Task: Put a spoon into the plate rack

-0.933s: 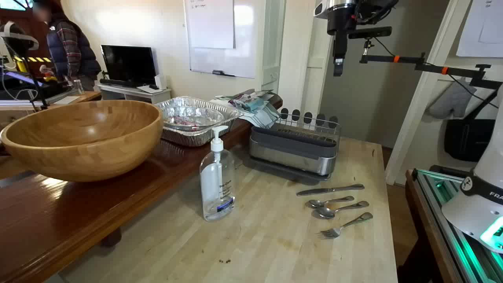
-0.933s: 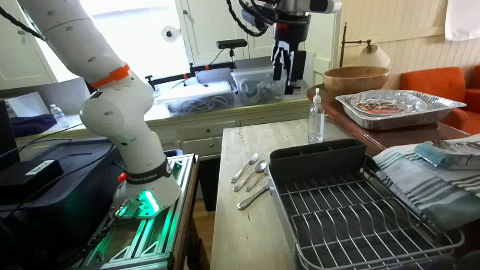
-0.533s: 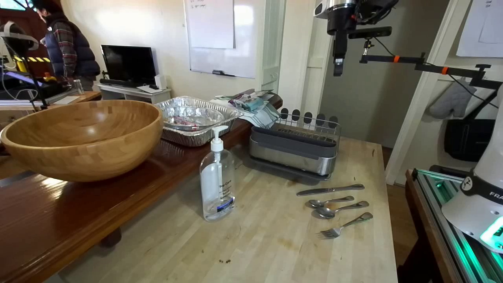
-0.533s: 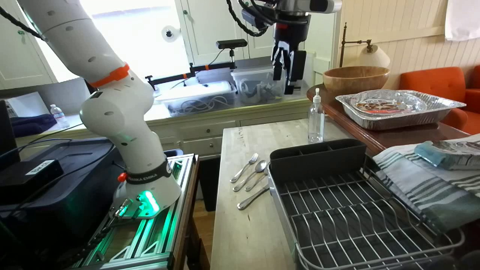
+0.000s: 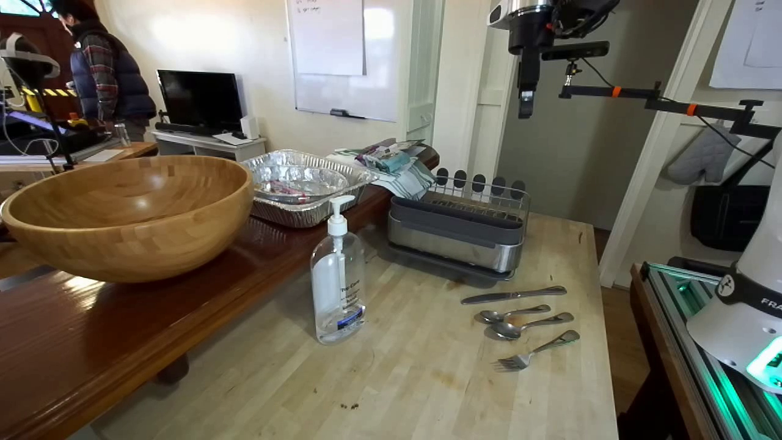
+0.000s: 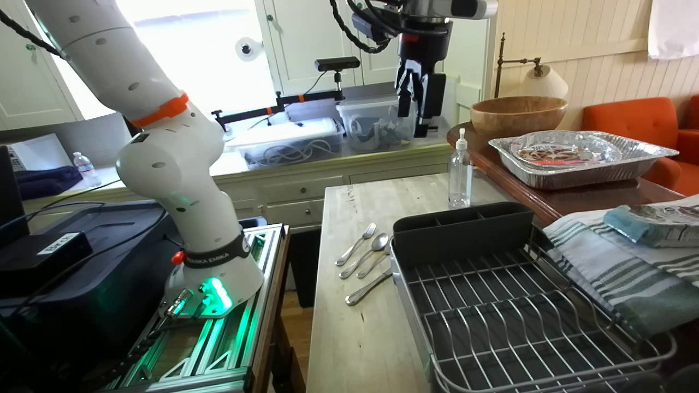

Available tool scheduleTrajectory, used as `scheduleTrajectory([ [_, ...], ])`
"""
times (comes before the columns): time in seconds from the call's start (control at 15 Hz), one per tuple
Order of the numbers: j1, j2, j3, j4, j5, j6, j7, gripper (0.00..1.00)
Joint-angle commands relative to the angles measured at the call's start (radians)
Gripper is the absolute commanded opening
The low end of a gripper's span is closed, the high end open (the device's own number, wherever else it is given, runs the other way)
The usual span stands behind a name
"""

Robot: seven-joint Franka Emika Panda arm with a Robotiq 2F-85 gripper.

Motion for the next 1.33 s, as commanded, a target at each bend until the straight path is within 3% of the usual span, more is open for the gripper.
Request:
scheduleTrajectory([
  [0.0, -0.017, 0.002, 0.015, 0.002, 0.004, -0.003, -0.004, 1.0],
  [0.67, 0.075, 0.097, 0.18, -0.032, -0.01, 0.031, -0.006, 1.0],
  [1.27, 0.09, 0.17, 0.197, -0.12, 0.032, 0.016, -0.09, 1.0],
])
